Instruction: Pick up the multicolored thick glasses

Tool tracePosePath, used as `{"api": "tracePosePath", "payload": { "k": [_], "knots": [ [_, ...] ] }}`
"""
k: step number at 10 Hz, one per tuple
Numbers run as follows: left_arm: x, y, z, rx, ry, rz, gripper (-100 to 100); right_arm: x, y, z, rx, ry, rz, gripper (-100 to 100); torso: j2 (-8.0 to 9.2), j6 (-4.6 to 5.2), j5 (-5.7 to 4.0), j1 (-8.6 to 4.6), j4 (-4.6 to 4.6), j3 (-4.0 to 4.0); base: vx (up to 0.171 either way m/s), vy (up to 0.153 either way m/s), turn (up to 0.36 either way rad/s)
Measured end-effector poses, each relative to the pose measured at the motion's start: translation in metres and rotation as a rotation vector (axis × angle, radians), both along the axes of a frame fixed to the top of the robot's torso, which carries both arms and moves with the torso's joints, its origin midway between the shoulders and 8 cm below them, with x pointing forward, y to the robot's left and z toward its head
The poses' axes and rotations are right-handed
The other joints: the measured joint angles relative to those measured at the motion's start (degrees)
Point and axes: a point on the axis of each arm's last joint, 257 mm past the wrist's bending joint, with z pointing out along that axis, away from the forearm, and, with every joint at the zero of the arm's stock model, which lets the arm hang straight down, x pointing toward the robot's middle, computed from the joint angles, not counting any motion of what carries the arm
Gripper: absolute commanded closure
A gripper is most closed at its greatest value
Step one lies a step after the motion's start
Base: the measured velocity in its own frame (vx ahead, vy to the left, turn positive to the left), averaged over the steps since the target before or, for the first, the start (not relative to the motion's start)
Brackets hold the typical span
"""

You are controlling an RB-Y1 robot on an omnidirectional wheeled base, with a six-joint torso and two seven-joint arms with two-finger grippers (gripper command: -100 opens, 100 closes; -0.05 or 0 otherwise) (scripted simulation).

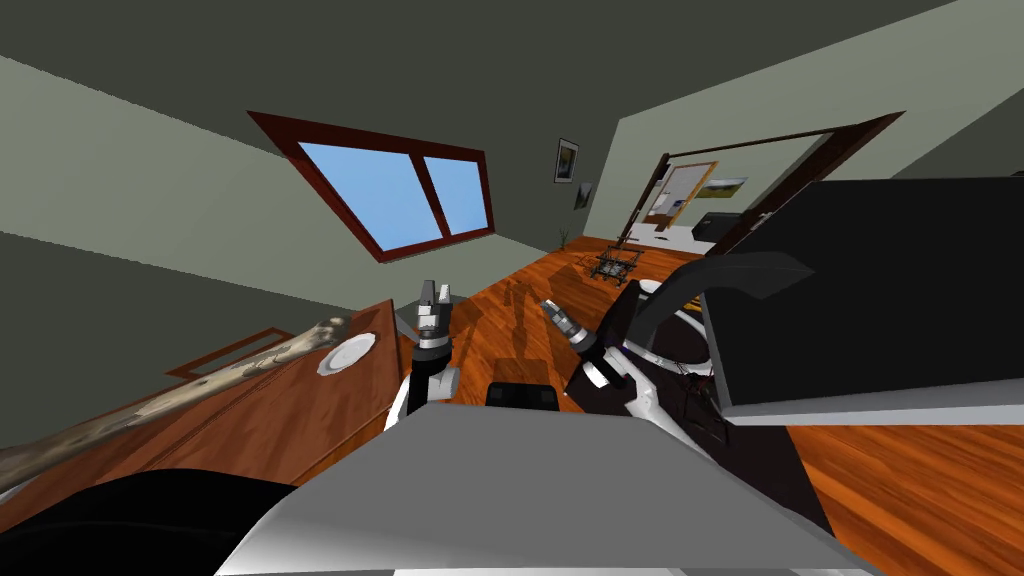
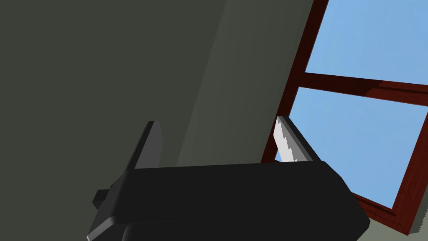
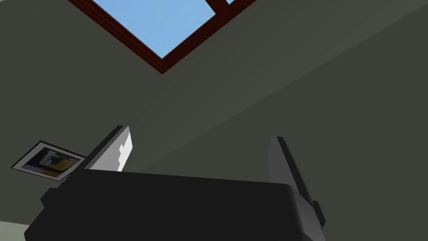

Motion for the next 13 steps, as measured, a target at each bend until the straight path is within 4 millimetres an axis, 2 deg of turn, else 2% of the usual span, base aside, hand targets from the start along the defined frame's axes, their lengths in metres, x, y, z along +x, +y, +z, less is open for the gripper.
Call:
{"api": "tracePosePath", "payload": {
  "k": [3,6,9,13],
  "knots": [
    [0.0,0.0,0.0,0.0,0.0,0.0,0,0.003,0.008,-0.034,-0.141,0.002,0.045,-100,-0.05,-0.01,0.0,0.03,-0.01,-0.02,0.04,0.062,0.037],
    [0.0,0.0,0.0,0.0,0.0,0.0,0,0.003,0.006,-0.072,-0.268,0.014,0.076,-100,0.02,0.01,0.0,-0.03,0.0,0.01,0.031,0.063,0.048],
    [0.0,0.0,0.0,0.0,0.0,0.0,0,0.004,-0.005,-0.111,-0.419,0.028,0.108,-100,0.01,0.0,0.01,0.04,0.0,0.0,0.033,0.062,0.033],
    [0.0,0.0,0.0,0.0,0.0,0.0,0,0.003,-0.034,-0.162,-0.606,0.059,0.136,-100,0.03,0.01,-0.01,-0.03,0.01,0.02,0.031,0.05,0.035]
  ]
}}
